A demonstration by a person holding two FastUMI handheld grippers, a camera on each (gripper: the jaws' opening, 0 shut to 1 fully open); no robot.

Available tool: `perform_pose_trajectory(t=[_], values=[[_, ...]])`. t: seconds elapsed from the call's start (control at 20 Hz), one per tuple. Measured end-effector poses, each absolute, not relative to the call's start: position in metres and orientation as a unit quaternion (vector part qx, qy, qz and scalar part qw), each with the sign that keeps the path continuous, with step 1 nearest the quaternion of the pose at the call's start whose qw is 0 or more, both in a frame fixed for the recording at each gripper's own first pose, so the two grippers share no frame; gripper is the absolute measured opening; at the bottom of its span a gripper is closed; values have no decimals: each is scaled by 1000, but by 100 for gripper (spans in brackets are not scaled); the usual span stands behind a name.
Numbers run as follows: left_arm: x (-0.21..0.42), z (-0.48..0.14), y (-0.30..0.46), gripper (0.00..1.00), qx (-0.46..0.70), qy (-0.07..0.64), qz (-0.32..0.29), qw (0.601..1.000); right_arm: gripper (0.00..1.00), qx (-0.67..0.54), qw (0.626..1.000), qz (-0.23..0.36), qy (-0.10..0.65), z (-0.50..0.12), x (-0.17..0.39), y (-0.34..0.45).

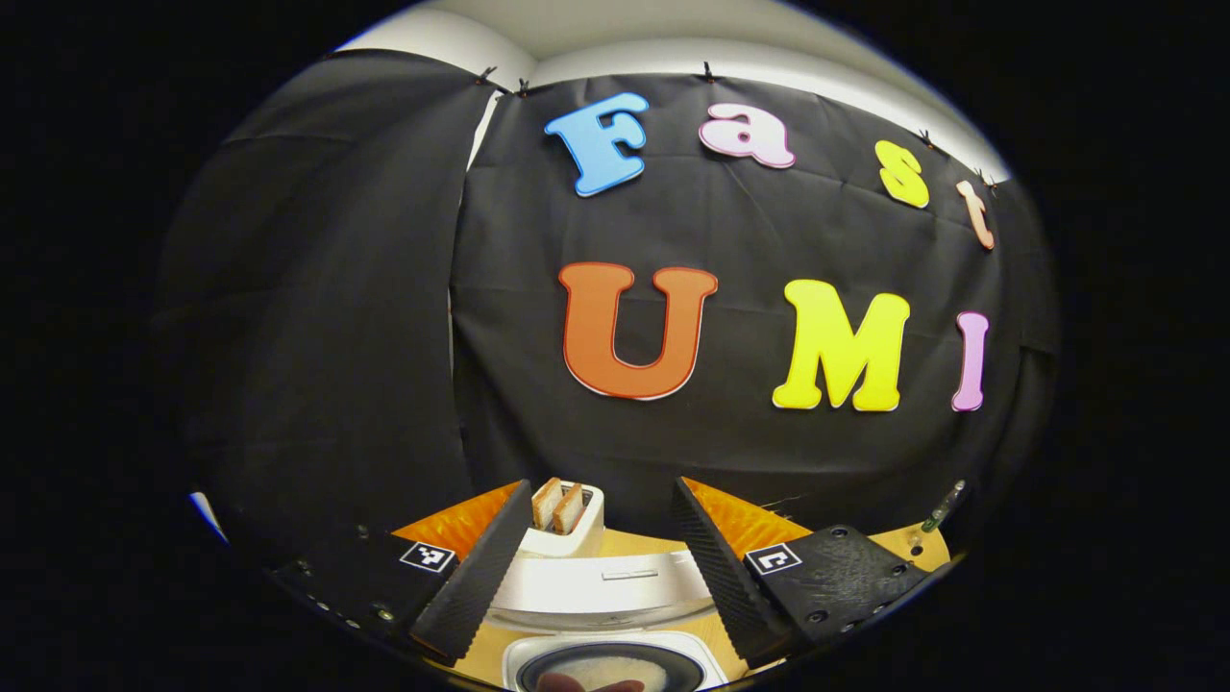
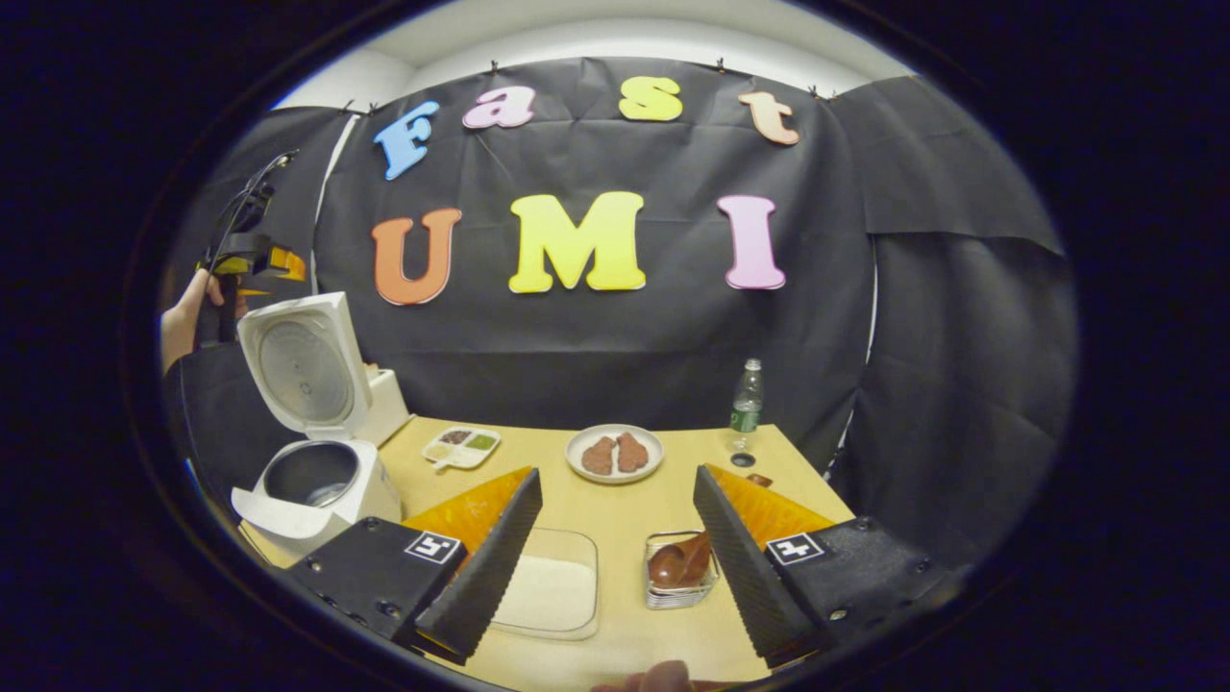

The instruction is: Close the left gripper, press the button to open the rice cooker; take a wooden spoon from the chopstick holder with the right hand, scoop a spoonful of rice and pour it into the rice cooker, then put the wooden spoon back into the chopstick holder.

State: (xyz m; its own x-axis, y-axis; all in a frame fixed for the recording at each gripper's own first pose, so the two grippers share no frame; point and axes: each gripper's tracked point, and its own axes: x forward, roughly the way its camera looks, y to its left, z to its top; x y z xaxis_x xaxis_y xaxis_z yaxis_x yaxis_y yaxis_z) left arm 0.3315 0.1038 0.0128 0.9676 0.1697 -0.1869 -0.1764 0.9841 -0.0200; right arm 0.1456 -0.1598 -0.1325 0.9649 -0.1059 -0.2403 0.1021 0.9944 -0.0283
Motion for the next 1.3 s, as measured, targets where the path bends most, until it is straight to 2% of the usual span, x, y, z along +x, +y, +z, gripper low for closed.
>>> perform_pose_trajectory(t=[0.25,0.45,0.55,0.75,0.8,0.95,1.3], values=[[336,-5,104,96,-24,129,112,985,100,-10,987,-77,138,-140,136,-190],[323,-14,97,97,-24,164,109,980,98,-9,987,-68,146,-145,129,-190],[305,-20,89,98,-25,188,102,977,100,-11,987,-61,148,-147,123,-187],[251,-43,68,97,-49,240,84,966,98,0,986,-33,164,-159,110,-170],[236,-53,62,96,-60,255,78,962,100,4,985,-24,169,-163,107,-164],[190,-96,45,96,-106,315,65,941,98,-4,985,-3,175,-167,99,-152],[140,-176,27,97,-139,406,55,902,100,-3,983,22,180,-166,89,-136]])
